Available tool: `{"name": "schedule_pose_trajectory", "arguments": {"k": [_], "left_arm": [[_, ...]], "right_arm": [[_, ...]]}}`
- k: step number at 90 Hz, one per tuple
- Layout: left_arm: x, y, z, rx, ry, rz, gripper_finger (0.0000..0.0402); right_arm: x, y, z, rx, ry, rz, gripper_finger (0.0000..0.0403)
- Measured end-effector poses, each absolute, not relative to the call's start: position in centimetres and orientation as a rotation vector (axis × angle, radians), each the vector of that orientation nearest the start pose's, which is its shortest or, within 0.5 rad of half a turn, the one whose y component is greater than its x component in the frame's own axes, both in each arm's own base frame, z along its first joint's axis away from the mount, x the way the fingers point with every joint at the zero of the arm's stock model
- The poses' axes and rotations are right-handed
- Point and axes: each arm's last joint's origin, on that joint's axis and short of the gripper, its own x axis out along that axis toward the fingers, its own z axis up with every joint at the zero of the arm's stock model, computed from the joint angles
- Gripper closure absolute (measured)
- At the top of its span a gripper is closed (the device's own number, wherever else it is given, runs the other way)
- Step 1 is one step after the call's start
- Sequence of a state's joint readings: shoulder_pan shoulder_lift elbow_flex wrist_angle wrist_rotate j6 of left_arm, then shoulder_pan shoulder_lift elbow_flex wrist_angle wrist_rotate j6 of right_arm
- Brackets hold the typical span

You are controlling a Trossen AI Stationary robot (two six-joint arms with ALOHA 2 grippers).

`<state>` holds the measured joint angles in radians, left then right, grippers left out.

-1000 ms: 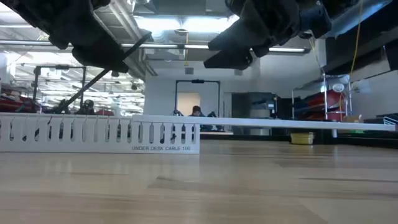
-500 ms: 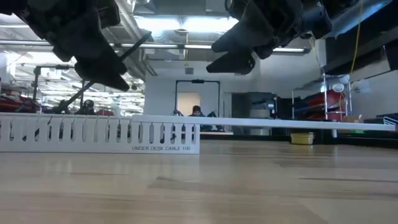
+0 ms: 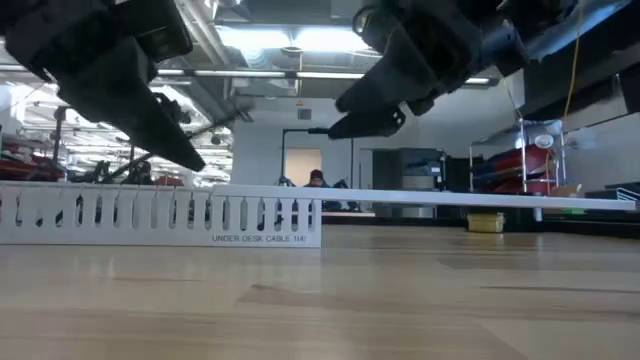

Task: Ziptie cables
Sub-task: Close the white cable duct

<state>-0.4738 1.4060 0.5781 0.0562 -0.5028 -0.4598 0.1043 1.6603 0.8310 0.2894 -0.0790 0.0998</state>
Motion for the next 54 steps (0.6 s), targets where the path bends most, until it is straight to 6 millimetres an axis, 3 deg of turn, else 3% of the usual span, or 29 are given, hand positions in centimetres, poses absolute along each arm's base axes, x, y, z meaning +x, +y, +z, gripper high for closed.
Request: {"name": "schedule_pose_trajectory", "arguments": {"k": [36,54], "left_arm": [[24.0,-9.3,14.7,-0.101,0.713,0.195,0.0084],[24.0,-9.1,14.7,-0.112,0.720,0.192,0.0084]], "right_arm": [[33.5,3.7,17.4,0.090,0.559,0.153,0.0054],[33.9,3.8,16.2,0.074,0.577,0.175,0.0054]]}}
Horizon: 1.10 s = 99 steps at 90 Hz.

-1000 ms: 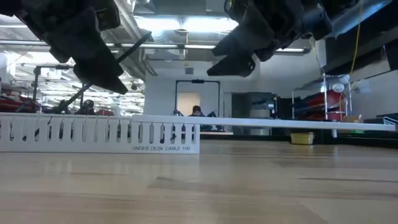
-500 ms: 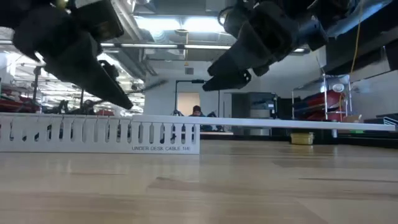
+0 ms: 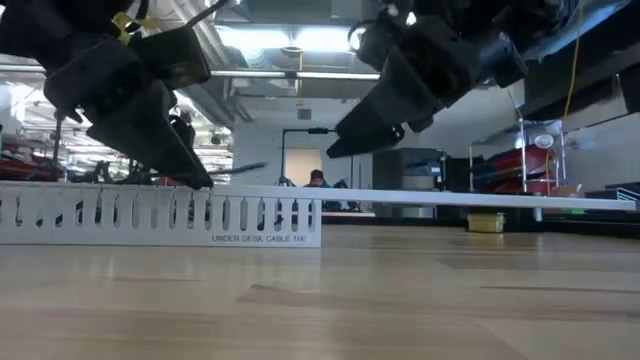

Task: Ziptie cables
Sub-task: Close the white cable duct

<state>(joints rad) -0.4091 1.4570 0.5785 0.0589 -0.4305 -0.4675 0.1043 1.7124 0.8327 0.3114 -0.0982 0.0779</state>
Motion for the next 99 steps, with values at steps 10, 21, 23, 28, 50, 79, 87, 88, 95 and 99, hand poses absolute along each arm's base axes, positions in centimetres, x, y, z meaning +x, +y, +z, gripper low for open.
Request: {"name": "schedule_pose_trajectory", "arguments": {"k": [10,21,23,28,50,79,87,88,95,99], "left_arm": [[24.2,-9.0,14.5,-0.115,0.724,0.196,0.0086],[24.2,-9.1,14.1,-0.123,0.740,0.201,0.0086],[24.2,-9.1,14.0,-0.125,0.744,0.202,0.0086],[24.2,-9.1,14.1,-0.132,0.739,0.203,0.0086],[24.2,-9.1,13.9,-0.145,0.742,0.214,0.0086],[24.3,-9.1,13.9,-0.146,0.738,0.213,0.0086],[24.3,-9.1,14.0,-0.149,0.736,0.214,0.0086],[24.3,-9.1,14.0,-0.149,0.737,0.214,0.0086],[24.3,-9.1,13.9,-0.150,0.738,0.215,0.0086],[24.3,-9.1,13.9,-0.150,0.738,0.215,0.0086]], "right_arm": [[34.3,3.9,15.8,0.062,0.558,0.190,0.0054],[34.6,4.0,15.5,0.041,0.530,0.203,0.0054],[34.6,4.0,15.4,0.041,0.528,0.204,0.0054],[34.8,4.0,15.3,0.041,0.513,0.204,0.0054],[35.9,4.2,13.8,0.024,0.506,0.231,0.0054],[36.6,4.3,14.3,0.023,0.476,0.248,0.0054],[37.2,4.8,13.8,0.025,0.454,0.258,0.0054],[37.3,4.9,13.8,0.024,0.454,0.259,0.0054],[37.2,4.9,13.1,0.021,0.503,0.259,0.0054],[37.6,4.9,13.4,0.019,0.475,0.251,0.0054]]}}
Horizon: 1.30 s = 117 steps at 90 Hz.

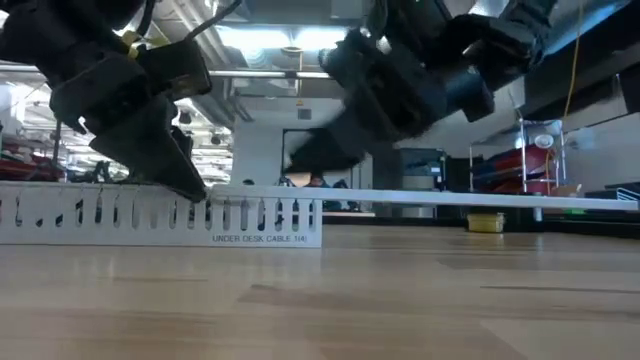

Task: Ziptie cables
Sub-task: Close the white cable duct

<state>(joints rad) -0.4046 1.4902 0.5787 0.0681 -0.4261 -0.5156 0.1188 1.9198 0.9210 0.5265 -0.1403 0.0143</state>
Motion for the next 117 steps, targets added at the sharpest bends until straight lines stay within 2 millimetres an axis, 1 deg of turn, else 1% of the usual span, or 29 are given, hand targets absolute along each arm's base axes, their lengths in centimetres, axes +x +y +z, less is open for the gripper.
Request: {"name": "schedule_pose_trajectory", "arguments": {"k": [10,27,46,59,76,82,89,109,117], "left_arm": [[24.3,-9.1,13.9,-0.157,0.738,0.219,0.0086],[24.2,-9.1,13.9,-0.155,0.739,0.218,0.0086],[24.3,-9.1,13.9,-0.157,0.735,0.218,0.0086],[24.3,-9.1,13.9,-0.158,0.735,0.218,0.0086],[24.3,-9.1,14.0,-0.154,0.735,0.216,0.0086],[24.3,-9.1,14.0,-0.153,0.735,0.216,0.0086],[24.3,-9.1,14.0,-0.153,0.735,0.216,0.0086],[24.3,-9.1,13.9,-0.152,0.736,0.215,0.0086],[24.3,-9.1,13.9,-0.151,0.737,0.215,0.0086]], "right_arm": [[37.5,4.8,13.7,0.028,0.477,0.236,0.0054],[37.3,5.1,12.7,0.019,0.539,0.241,0.0054],[37.3,4.9,11.7,0.004,0.577,0.206,0.0054],[37.4,4.7,11.8,-0.025,0.559,0.134,0.0054],[37.4,4.8,11.8,-0.017,0.564,0.164,0.0058],[37.4,4.8,11.8,-0.017,0.566,0.164,0.0069],[37.4,4.9,11.8,-0.014,0.563,0.175,0.0092],[37.4,4.9,11.8,-0.011,0.565,0.182,0.0187],[37.4,4.9,11.8,-0.012,0.565,0.182,0.0193]]}}
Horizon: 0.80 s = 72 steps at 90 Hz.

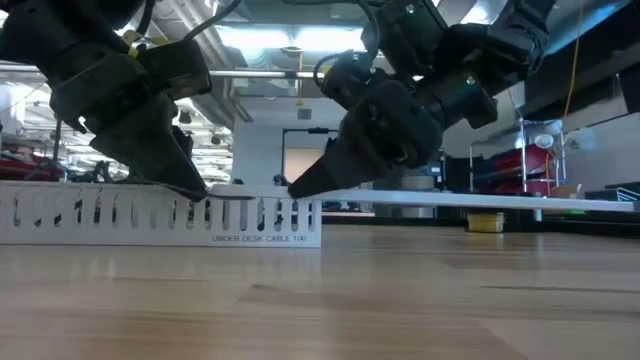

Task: Ziptie cables
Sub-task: Close the white cable duct

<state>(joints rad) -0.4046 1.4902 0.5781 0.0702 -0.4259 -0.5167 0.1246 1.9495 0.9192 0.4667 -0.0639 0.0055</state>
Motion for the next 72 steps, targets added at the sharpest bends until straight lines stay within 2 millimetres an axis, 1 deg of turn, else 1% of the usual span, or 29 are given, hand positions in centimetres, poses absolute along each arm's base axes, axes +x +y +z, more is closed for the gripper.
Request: {"name": "schedule_pose_trajectory", "arguments": {"k": [12,17,27,35,40,56,72], "left_arm": [[24.3,-9.1,13.9,-0.151,0.737,0.215,0.0087],[24.3,-9.1,13.9,-0.151,0.737,0.215,0.0092],[24.3,-9.1,13.9,-0.149,0.738,0.217,0.0121],[24.2,-9.1,13.9,-0.148,0.739,0.218,0.0151],[24.2,-9.1,13.9,-0.148,0.739,0.218,0.0162],[24.2,-9.1,13.9,-0.148,0.741,0.217,0.0166],[24.2,-9.1,13.9,-0.142,0.746,0.212,0.0167]], "right_arm": [[37.4,4.9,11.8,-0.012,0.565,0.182,0.0192],[37.4,4.9,11.8,-0.011,0.565,0.182,0.0184],[37.4,4.9,11.8,-0.001,0.568,0.179,0.0172],[37.4,4.9,11.8,0.001,0.569,0.178,0.0178],[37.4,4.9,11.8,0.001,0.569,0.179,0.0184],[37.7,5.0,11.4,0.033,0.569,0.199,0.0187],[38.7,5.1,12.2,0.036,0.580,0.198,0.0188]]}}
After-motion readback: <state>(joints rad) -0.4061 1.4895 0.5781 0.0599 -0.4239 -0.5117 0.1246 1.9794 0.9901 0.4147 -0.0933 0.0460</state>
